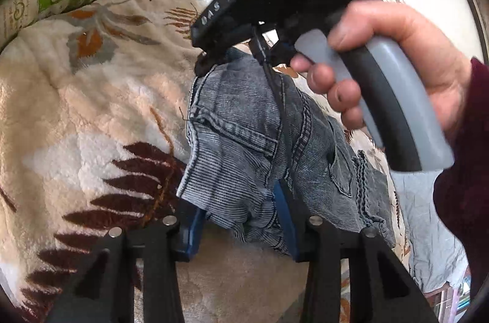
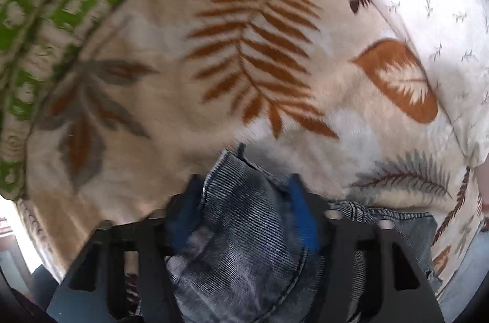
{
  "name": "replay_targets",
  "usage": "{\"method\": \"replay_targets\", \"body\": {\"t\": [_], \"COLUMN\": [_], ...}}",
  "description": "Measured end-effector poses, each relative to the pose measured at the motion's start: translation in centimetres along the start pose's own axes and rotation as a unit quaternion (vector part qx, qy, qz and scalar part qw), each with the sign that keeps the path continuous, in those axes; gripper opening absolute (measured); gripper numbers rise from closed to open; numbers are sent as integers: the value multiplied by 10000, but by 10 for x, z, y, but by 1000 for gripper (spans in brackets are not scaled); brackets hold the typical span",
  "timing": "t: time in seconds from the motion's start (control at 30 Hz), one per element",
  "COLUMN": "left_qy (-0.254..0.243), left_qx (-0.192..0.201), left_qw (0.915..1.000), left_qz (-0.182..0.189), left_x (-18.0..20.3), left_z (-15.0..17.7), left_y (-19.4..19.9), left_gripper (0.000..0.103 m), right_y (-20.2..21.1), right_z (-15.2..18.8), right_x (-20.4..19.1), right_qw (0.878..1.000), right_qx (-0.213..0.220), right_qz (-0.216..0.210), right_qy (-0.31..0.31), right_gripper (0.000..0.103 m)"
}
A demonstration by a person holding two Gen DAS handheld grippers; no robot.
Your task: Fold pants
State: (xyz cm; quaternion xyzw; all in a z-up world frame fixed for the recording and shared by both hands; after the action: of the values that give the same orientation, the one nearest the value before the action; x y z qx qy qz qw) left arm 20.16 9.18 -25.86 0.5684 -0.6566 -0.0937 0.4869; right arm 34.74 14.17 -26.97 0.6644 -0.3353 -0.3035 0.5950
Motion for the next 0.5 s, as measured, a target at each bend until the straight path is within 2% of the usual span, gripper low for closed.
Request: {"method": "replay_targets", "body": {"t": [0.03, 0.07, 0.13, 0.23, 0.5], "left_qy": [25, 55, 92, 72, -198], "left_qx": [-16, -28, -43, -21, 162], "left_qw": [10000, 10000, 9998, 9997, 9986], "left_qz": [34, 69, 146, 216, 458], "left_x": [-1, -1, -2, 0, 18], "left_z": [0, 0, -1, -2, -6], "left_y": [0, 0, 1, 3, 12], "left_gripper": [43, 42, 39, 37, 29], "right_y": [0, 0, 3, 15, 74], "right_z": [1, 3, 5, 9, 27], "right_x": [0, 0, 5, 11, 30], "right_qw": [10000, 9999, 10000, 9996, 9941], "right_qx": [34, 11, 42, 221, 973], "right_qz": [-45, -124, -27, -35, -274], "right_qy": [11, -26, -60, -181, -396], "right_gripper": [32, 28, 14, 10, 9]}}
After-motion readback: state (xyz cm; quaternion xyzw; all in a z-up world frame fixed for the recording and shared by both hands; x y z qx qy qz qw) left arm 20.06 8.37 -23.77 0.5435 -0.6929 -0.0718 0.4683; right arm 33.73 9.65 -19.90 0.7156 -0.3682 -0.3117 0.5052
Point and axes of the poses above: each gripper's, at about its wrist camera, not at the fingertips, and y roughly against the way its jaws point, x to its right, z to its underside, the point moved 10 cm from there along -y, roughly the way its jaws point, and after that the axes turned 3 degrees about -z, right-handed, at the moved point
